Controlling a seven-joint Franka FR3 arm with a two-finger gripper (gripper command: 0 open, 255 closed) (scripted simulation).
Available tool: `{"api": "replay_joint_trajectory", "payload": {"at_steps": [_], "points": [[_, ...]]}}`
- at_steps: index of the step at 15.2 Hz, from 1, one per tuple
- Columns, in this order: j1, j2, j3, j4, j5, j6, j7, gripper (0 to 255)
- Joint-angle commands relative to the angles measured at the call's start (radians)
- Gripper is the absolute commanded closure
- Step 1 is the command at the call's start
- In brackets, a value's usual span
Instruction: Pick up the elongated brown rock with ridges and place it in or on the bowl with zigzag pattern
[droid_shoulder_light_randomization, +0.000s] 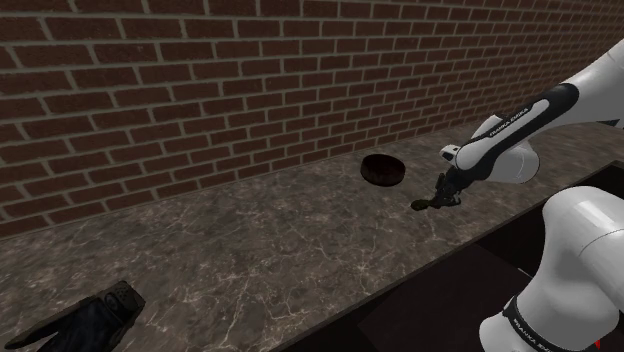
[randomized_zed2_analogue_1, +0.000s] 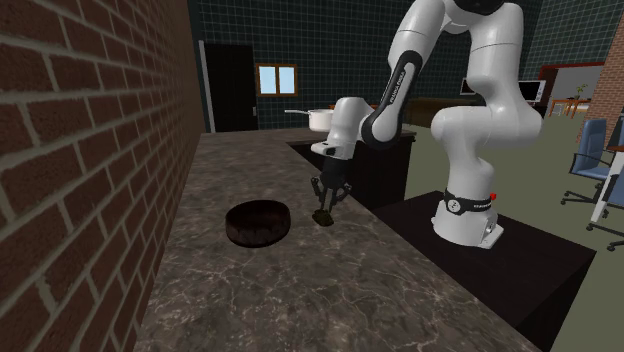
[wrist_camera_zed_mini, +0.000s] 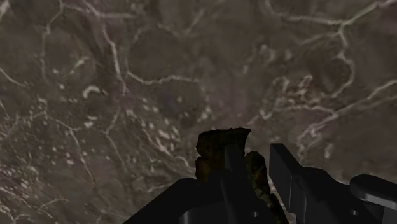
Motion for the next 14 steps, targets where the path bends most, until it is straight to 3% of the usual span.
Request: {"api": "replay_joint_trajectory", "payload": {"at_steps": [1,3,5,8,9,10,12,13,14], "points": [[0.0,0.001,0.0,0.0,0.0,0.0,0.0,255],[0.003,0.001,-0.003,-0.001,0.001,0.001,0.0,255],[-0.15,-0.019,0.143,0.0,-0.039,-0.038,0.032,255],[-0.312,-0.065,0.295,0.004,-0.109,-0.1,0.089,255],[-0.264,-0.051,0.251,0.002,-0.088,-0.08,0.072,255],[-0.264,-0.051,0.251,0.002,-0.088,-0.08,0.072,0],[-0.005,-0.008,0.091,0.117,0.039,-0.221,-0.007,0],[0.177,0.022,-0.046,0.178,0.106,-0.288,-0.053,0],[0.299,0.025,-0.148,0.213,0.116,-0.327,-0.06,0]]}}
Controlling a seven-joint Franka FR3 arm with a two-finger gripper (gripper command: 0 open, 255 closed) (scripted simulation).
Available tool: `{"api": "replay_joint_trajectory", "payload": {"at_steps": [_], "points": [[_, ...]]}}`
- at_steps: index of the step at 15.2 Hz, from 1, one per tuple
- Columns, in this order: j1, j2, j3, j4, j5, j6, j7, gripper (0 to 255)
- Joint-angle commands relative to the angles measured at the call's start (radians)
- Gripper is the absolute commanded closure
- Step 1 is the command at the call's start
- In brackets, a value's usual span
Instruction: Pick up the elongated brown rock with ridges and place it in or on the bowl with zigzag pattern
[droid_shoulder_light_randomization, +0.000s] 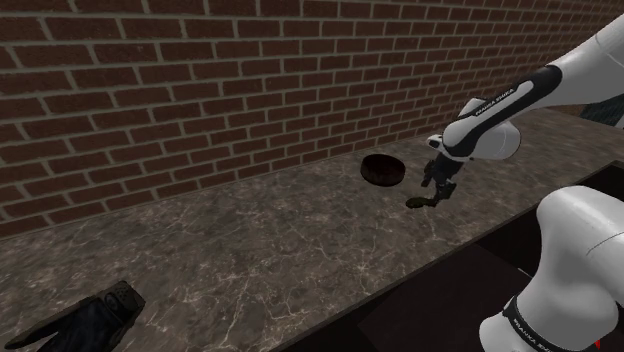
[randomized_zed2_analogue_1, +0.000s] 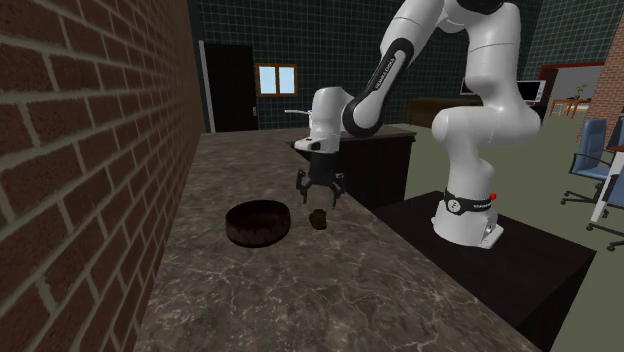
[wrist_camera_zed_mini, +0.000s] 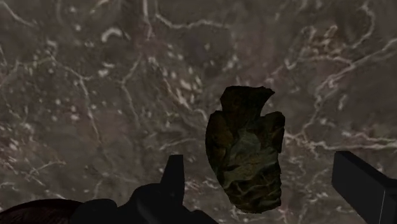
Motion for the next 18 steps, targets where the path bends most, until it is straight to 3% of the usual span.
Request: {"api": "replay_joint_trajectory", "payload": {"at_steps": [1,4,7,8,15,16,18], "points": [[0.226,0.009,-0.189,0.045,0.032,-0.039,-0.017,0],[0.383,-0.036,-0.356,0.046,-0.051,0.001,0.043,0],[0.501,-0.081,-0.486,0.051,-0.134,0.038,0.102,0],[0.521,-0.09,-0.508,0.052,-0.149,0.045,0.113,0],[0.52,-0.09,-0.507,0.052,-0.149,0.045,0.114,0],[0.52,-0.09,-0.507,0.052,-0.149,0.045,0.114,255],[0.52,-0.09,-0.507,0.052,-0.149,0.045,0.114,255]]}}
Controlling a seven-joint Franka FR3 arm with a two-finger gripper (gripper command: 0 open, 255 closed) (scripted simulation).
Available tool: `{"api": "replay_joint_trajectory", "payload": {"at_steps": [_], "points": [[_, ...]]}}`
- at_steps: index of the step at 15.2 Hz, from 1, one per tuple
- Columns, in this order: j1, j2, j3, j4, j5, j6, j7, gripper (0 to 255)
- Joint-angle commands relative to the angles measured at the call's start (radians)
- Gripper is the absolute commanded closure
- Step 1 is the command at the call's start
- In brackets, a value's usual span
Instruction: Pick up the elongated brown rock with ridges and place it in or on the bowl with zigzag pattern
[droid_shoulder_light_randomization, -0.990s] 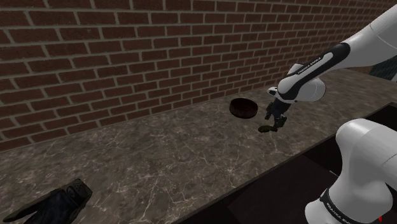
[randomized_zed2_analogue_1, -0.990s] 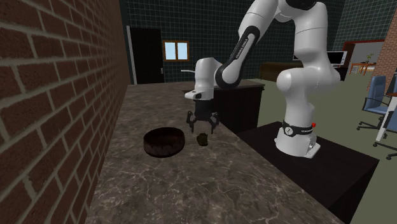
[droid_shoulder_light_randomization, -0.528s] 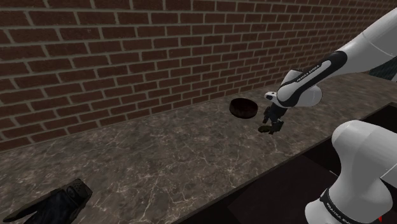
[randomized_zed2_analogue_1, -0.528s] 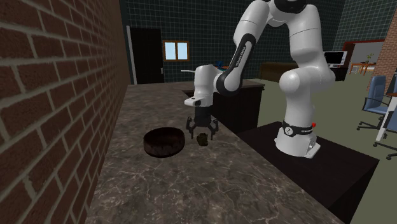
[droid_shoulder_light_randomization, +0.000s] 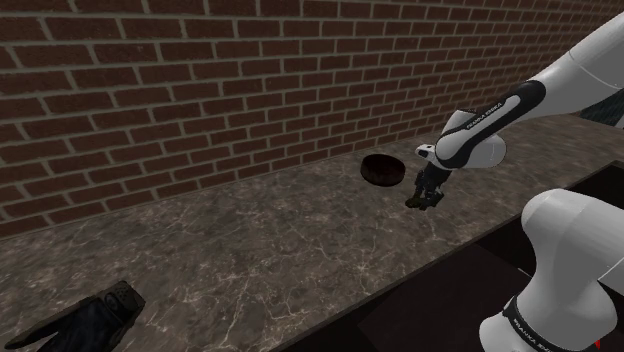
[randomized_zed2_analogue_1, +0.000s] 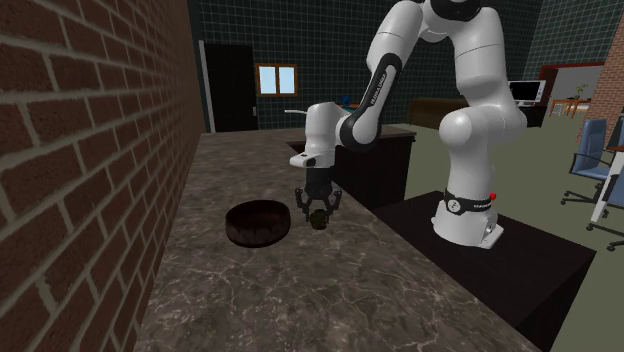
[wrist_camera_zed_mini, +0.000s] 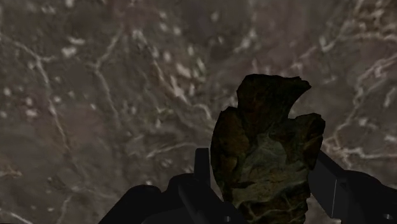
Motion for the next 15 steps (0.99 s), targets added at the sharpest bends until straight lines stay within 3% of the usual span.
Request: {"api": "replay_joint_trajectory", "payload": {"at_steps": [1,7,12,15], "points": [[0.0,-0.001,0.0,0.0,0.0,0.001,0.0,255],[0.0,-0.001,-0.001,0.0,0.0,0.001,0.0,255],[-0.193,0.075,0.221,-0.005,0.137,-0.061,-0.089,255],[-0.369,0.119,0.413,-0.004,0.22,-0.103,-0.143,255]]}}
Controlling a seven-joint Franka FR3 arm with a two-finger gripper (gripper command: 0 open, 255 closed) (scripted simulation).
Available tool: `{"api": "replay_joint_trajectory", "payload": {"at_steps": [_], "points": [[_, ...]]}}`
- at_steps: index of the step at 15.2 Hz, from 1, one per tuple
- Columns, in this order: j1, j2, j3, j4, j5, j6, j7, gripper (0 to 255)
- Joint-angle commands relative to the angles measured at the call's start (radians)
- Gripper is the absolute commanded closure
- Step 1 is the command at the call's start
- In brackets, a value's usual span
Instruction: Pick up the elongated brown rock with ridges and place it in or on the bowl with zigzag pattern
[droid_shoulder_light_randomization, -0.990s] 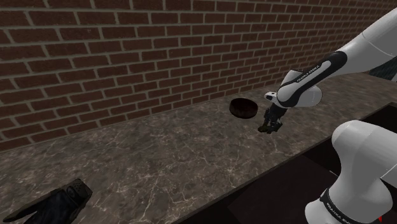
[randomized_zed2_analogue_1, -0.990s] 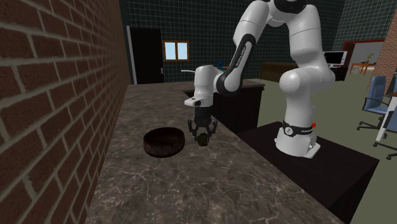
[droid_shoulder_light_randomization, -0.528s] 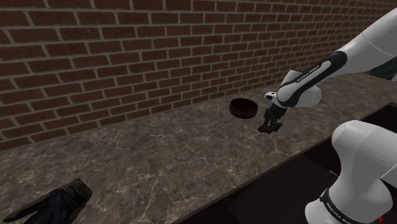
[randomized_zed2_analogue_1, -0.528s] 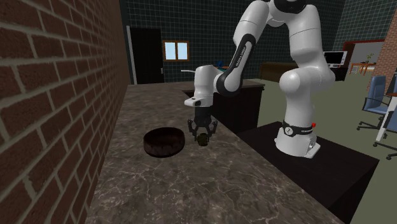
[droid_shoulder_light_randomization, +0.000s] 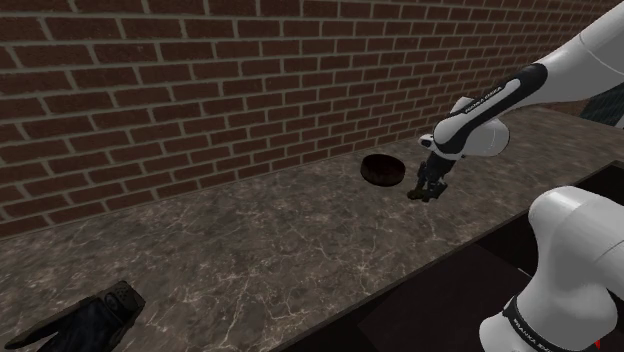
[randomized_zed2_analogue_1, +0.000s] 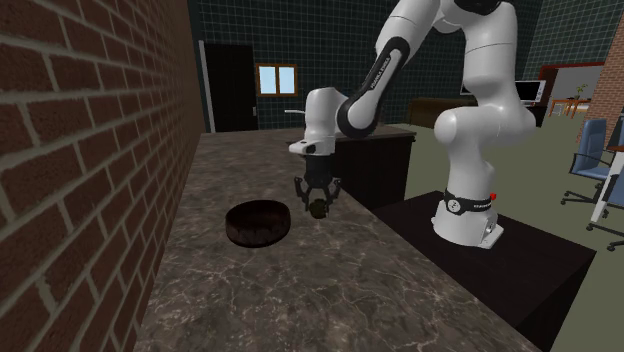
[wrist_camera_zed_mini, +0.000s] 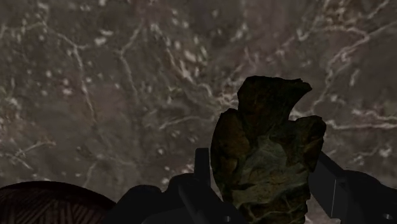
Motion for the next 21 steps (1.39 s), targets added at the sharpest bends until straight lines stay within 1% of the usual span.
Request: {"api": "replay_joint_trajectory", "payload": {"at_steps": [1,2,3,4,6,8,11,14,18,21], "points": [[-0.154,0.025,0.161,0.0,0.049,-0.031,-0.033,255],[-0.232,0.024,0.24,0.002,0.048,-0.046,-0.03,255],[-0.299,0.012,0.305,0.004,0.028,-0.062,-0.014,255],[-0.35,-0.007,0.354,0.007,-0.001,-0.078,0.009,255],[-0.428,-0.042,0.43,0.013,-0.051,-0.111,0.048,255],[-0.486,-0.075,0.487,0.02,-0.09,-0.145,0.081,255],[-0.549,-0.121,0.554,0.032,-0.136,-0.197,0.121,255],[-0.596,-0.162,0.608,0.047,-0.168,-0.248,0.151,255],[-0.64,-0.21,0.666,0.069,-0.196,-0.315,0.182,255],[-0.662,-0.236,0.697,0.085,-0.208,-0.356,0.197,255]]}}
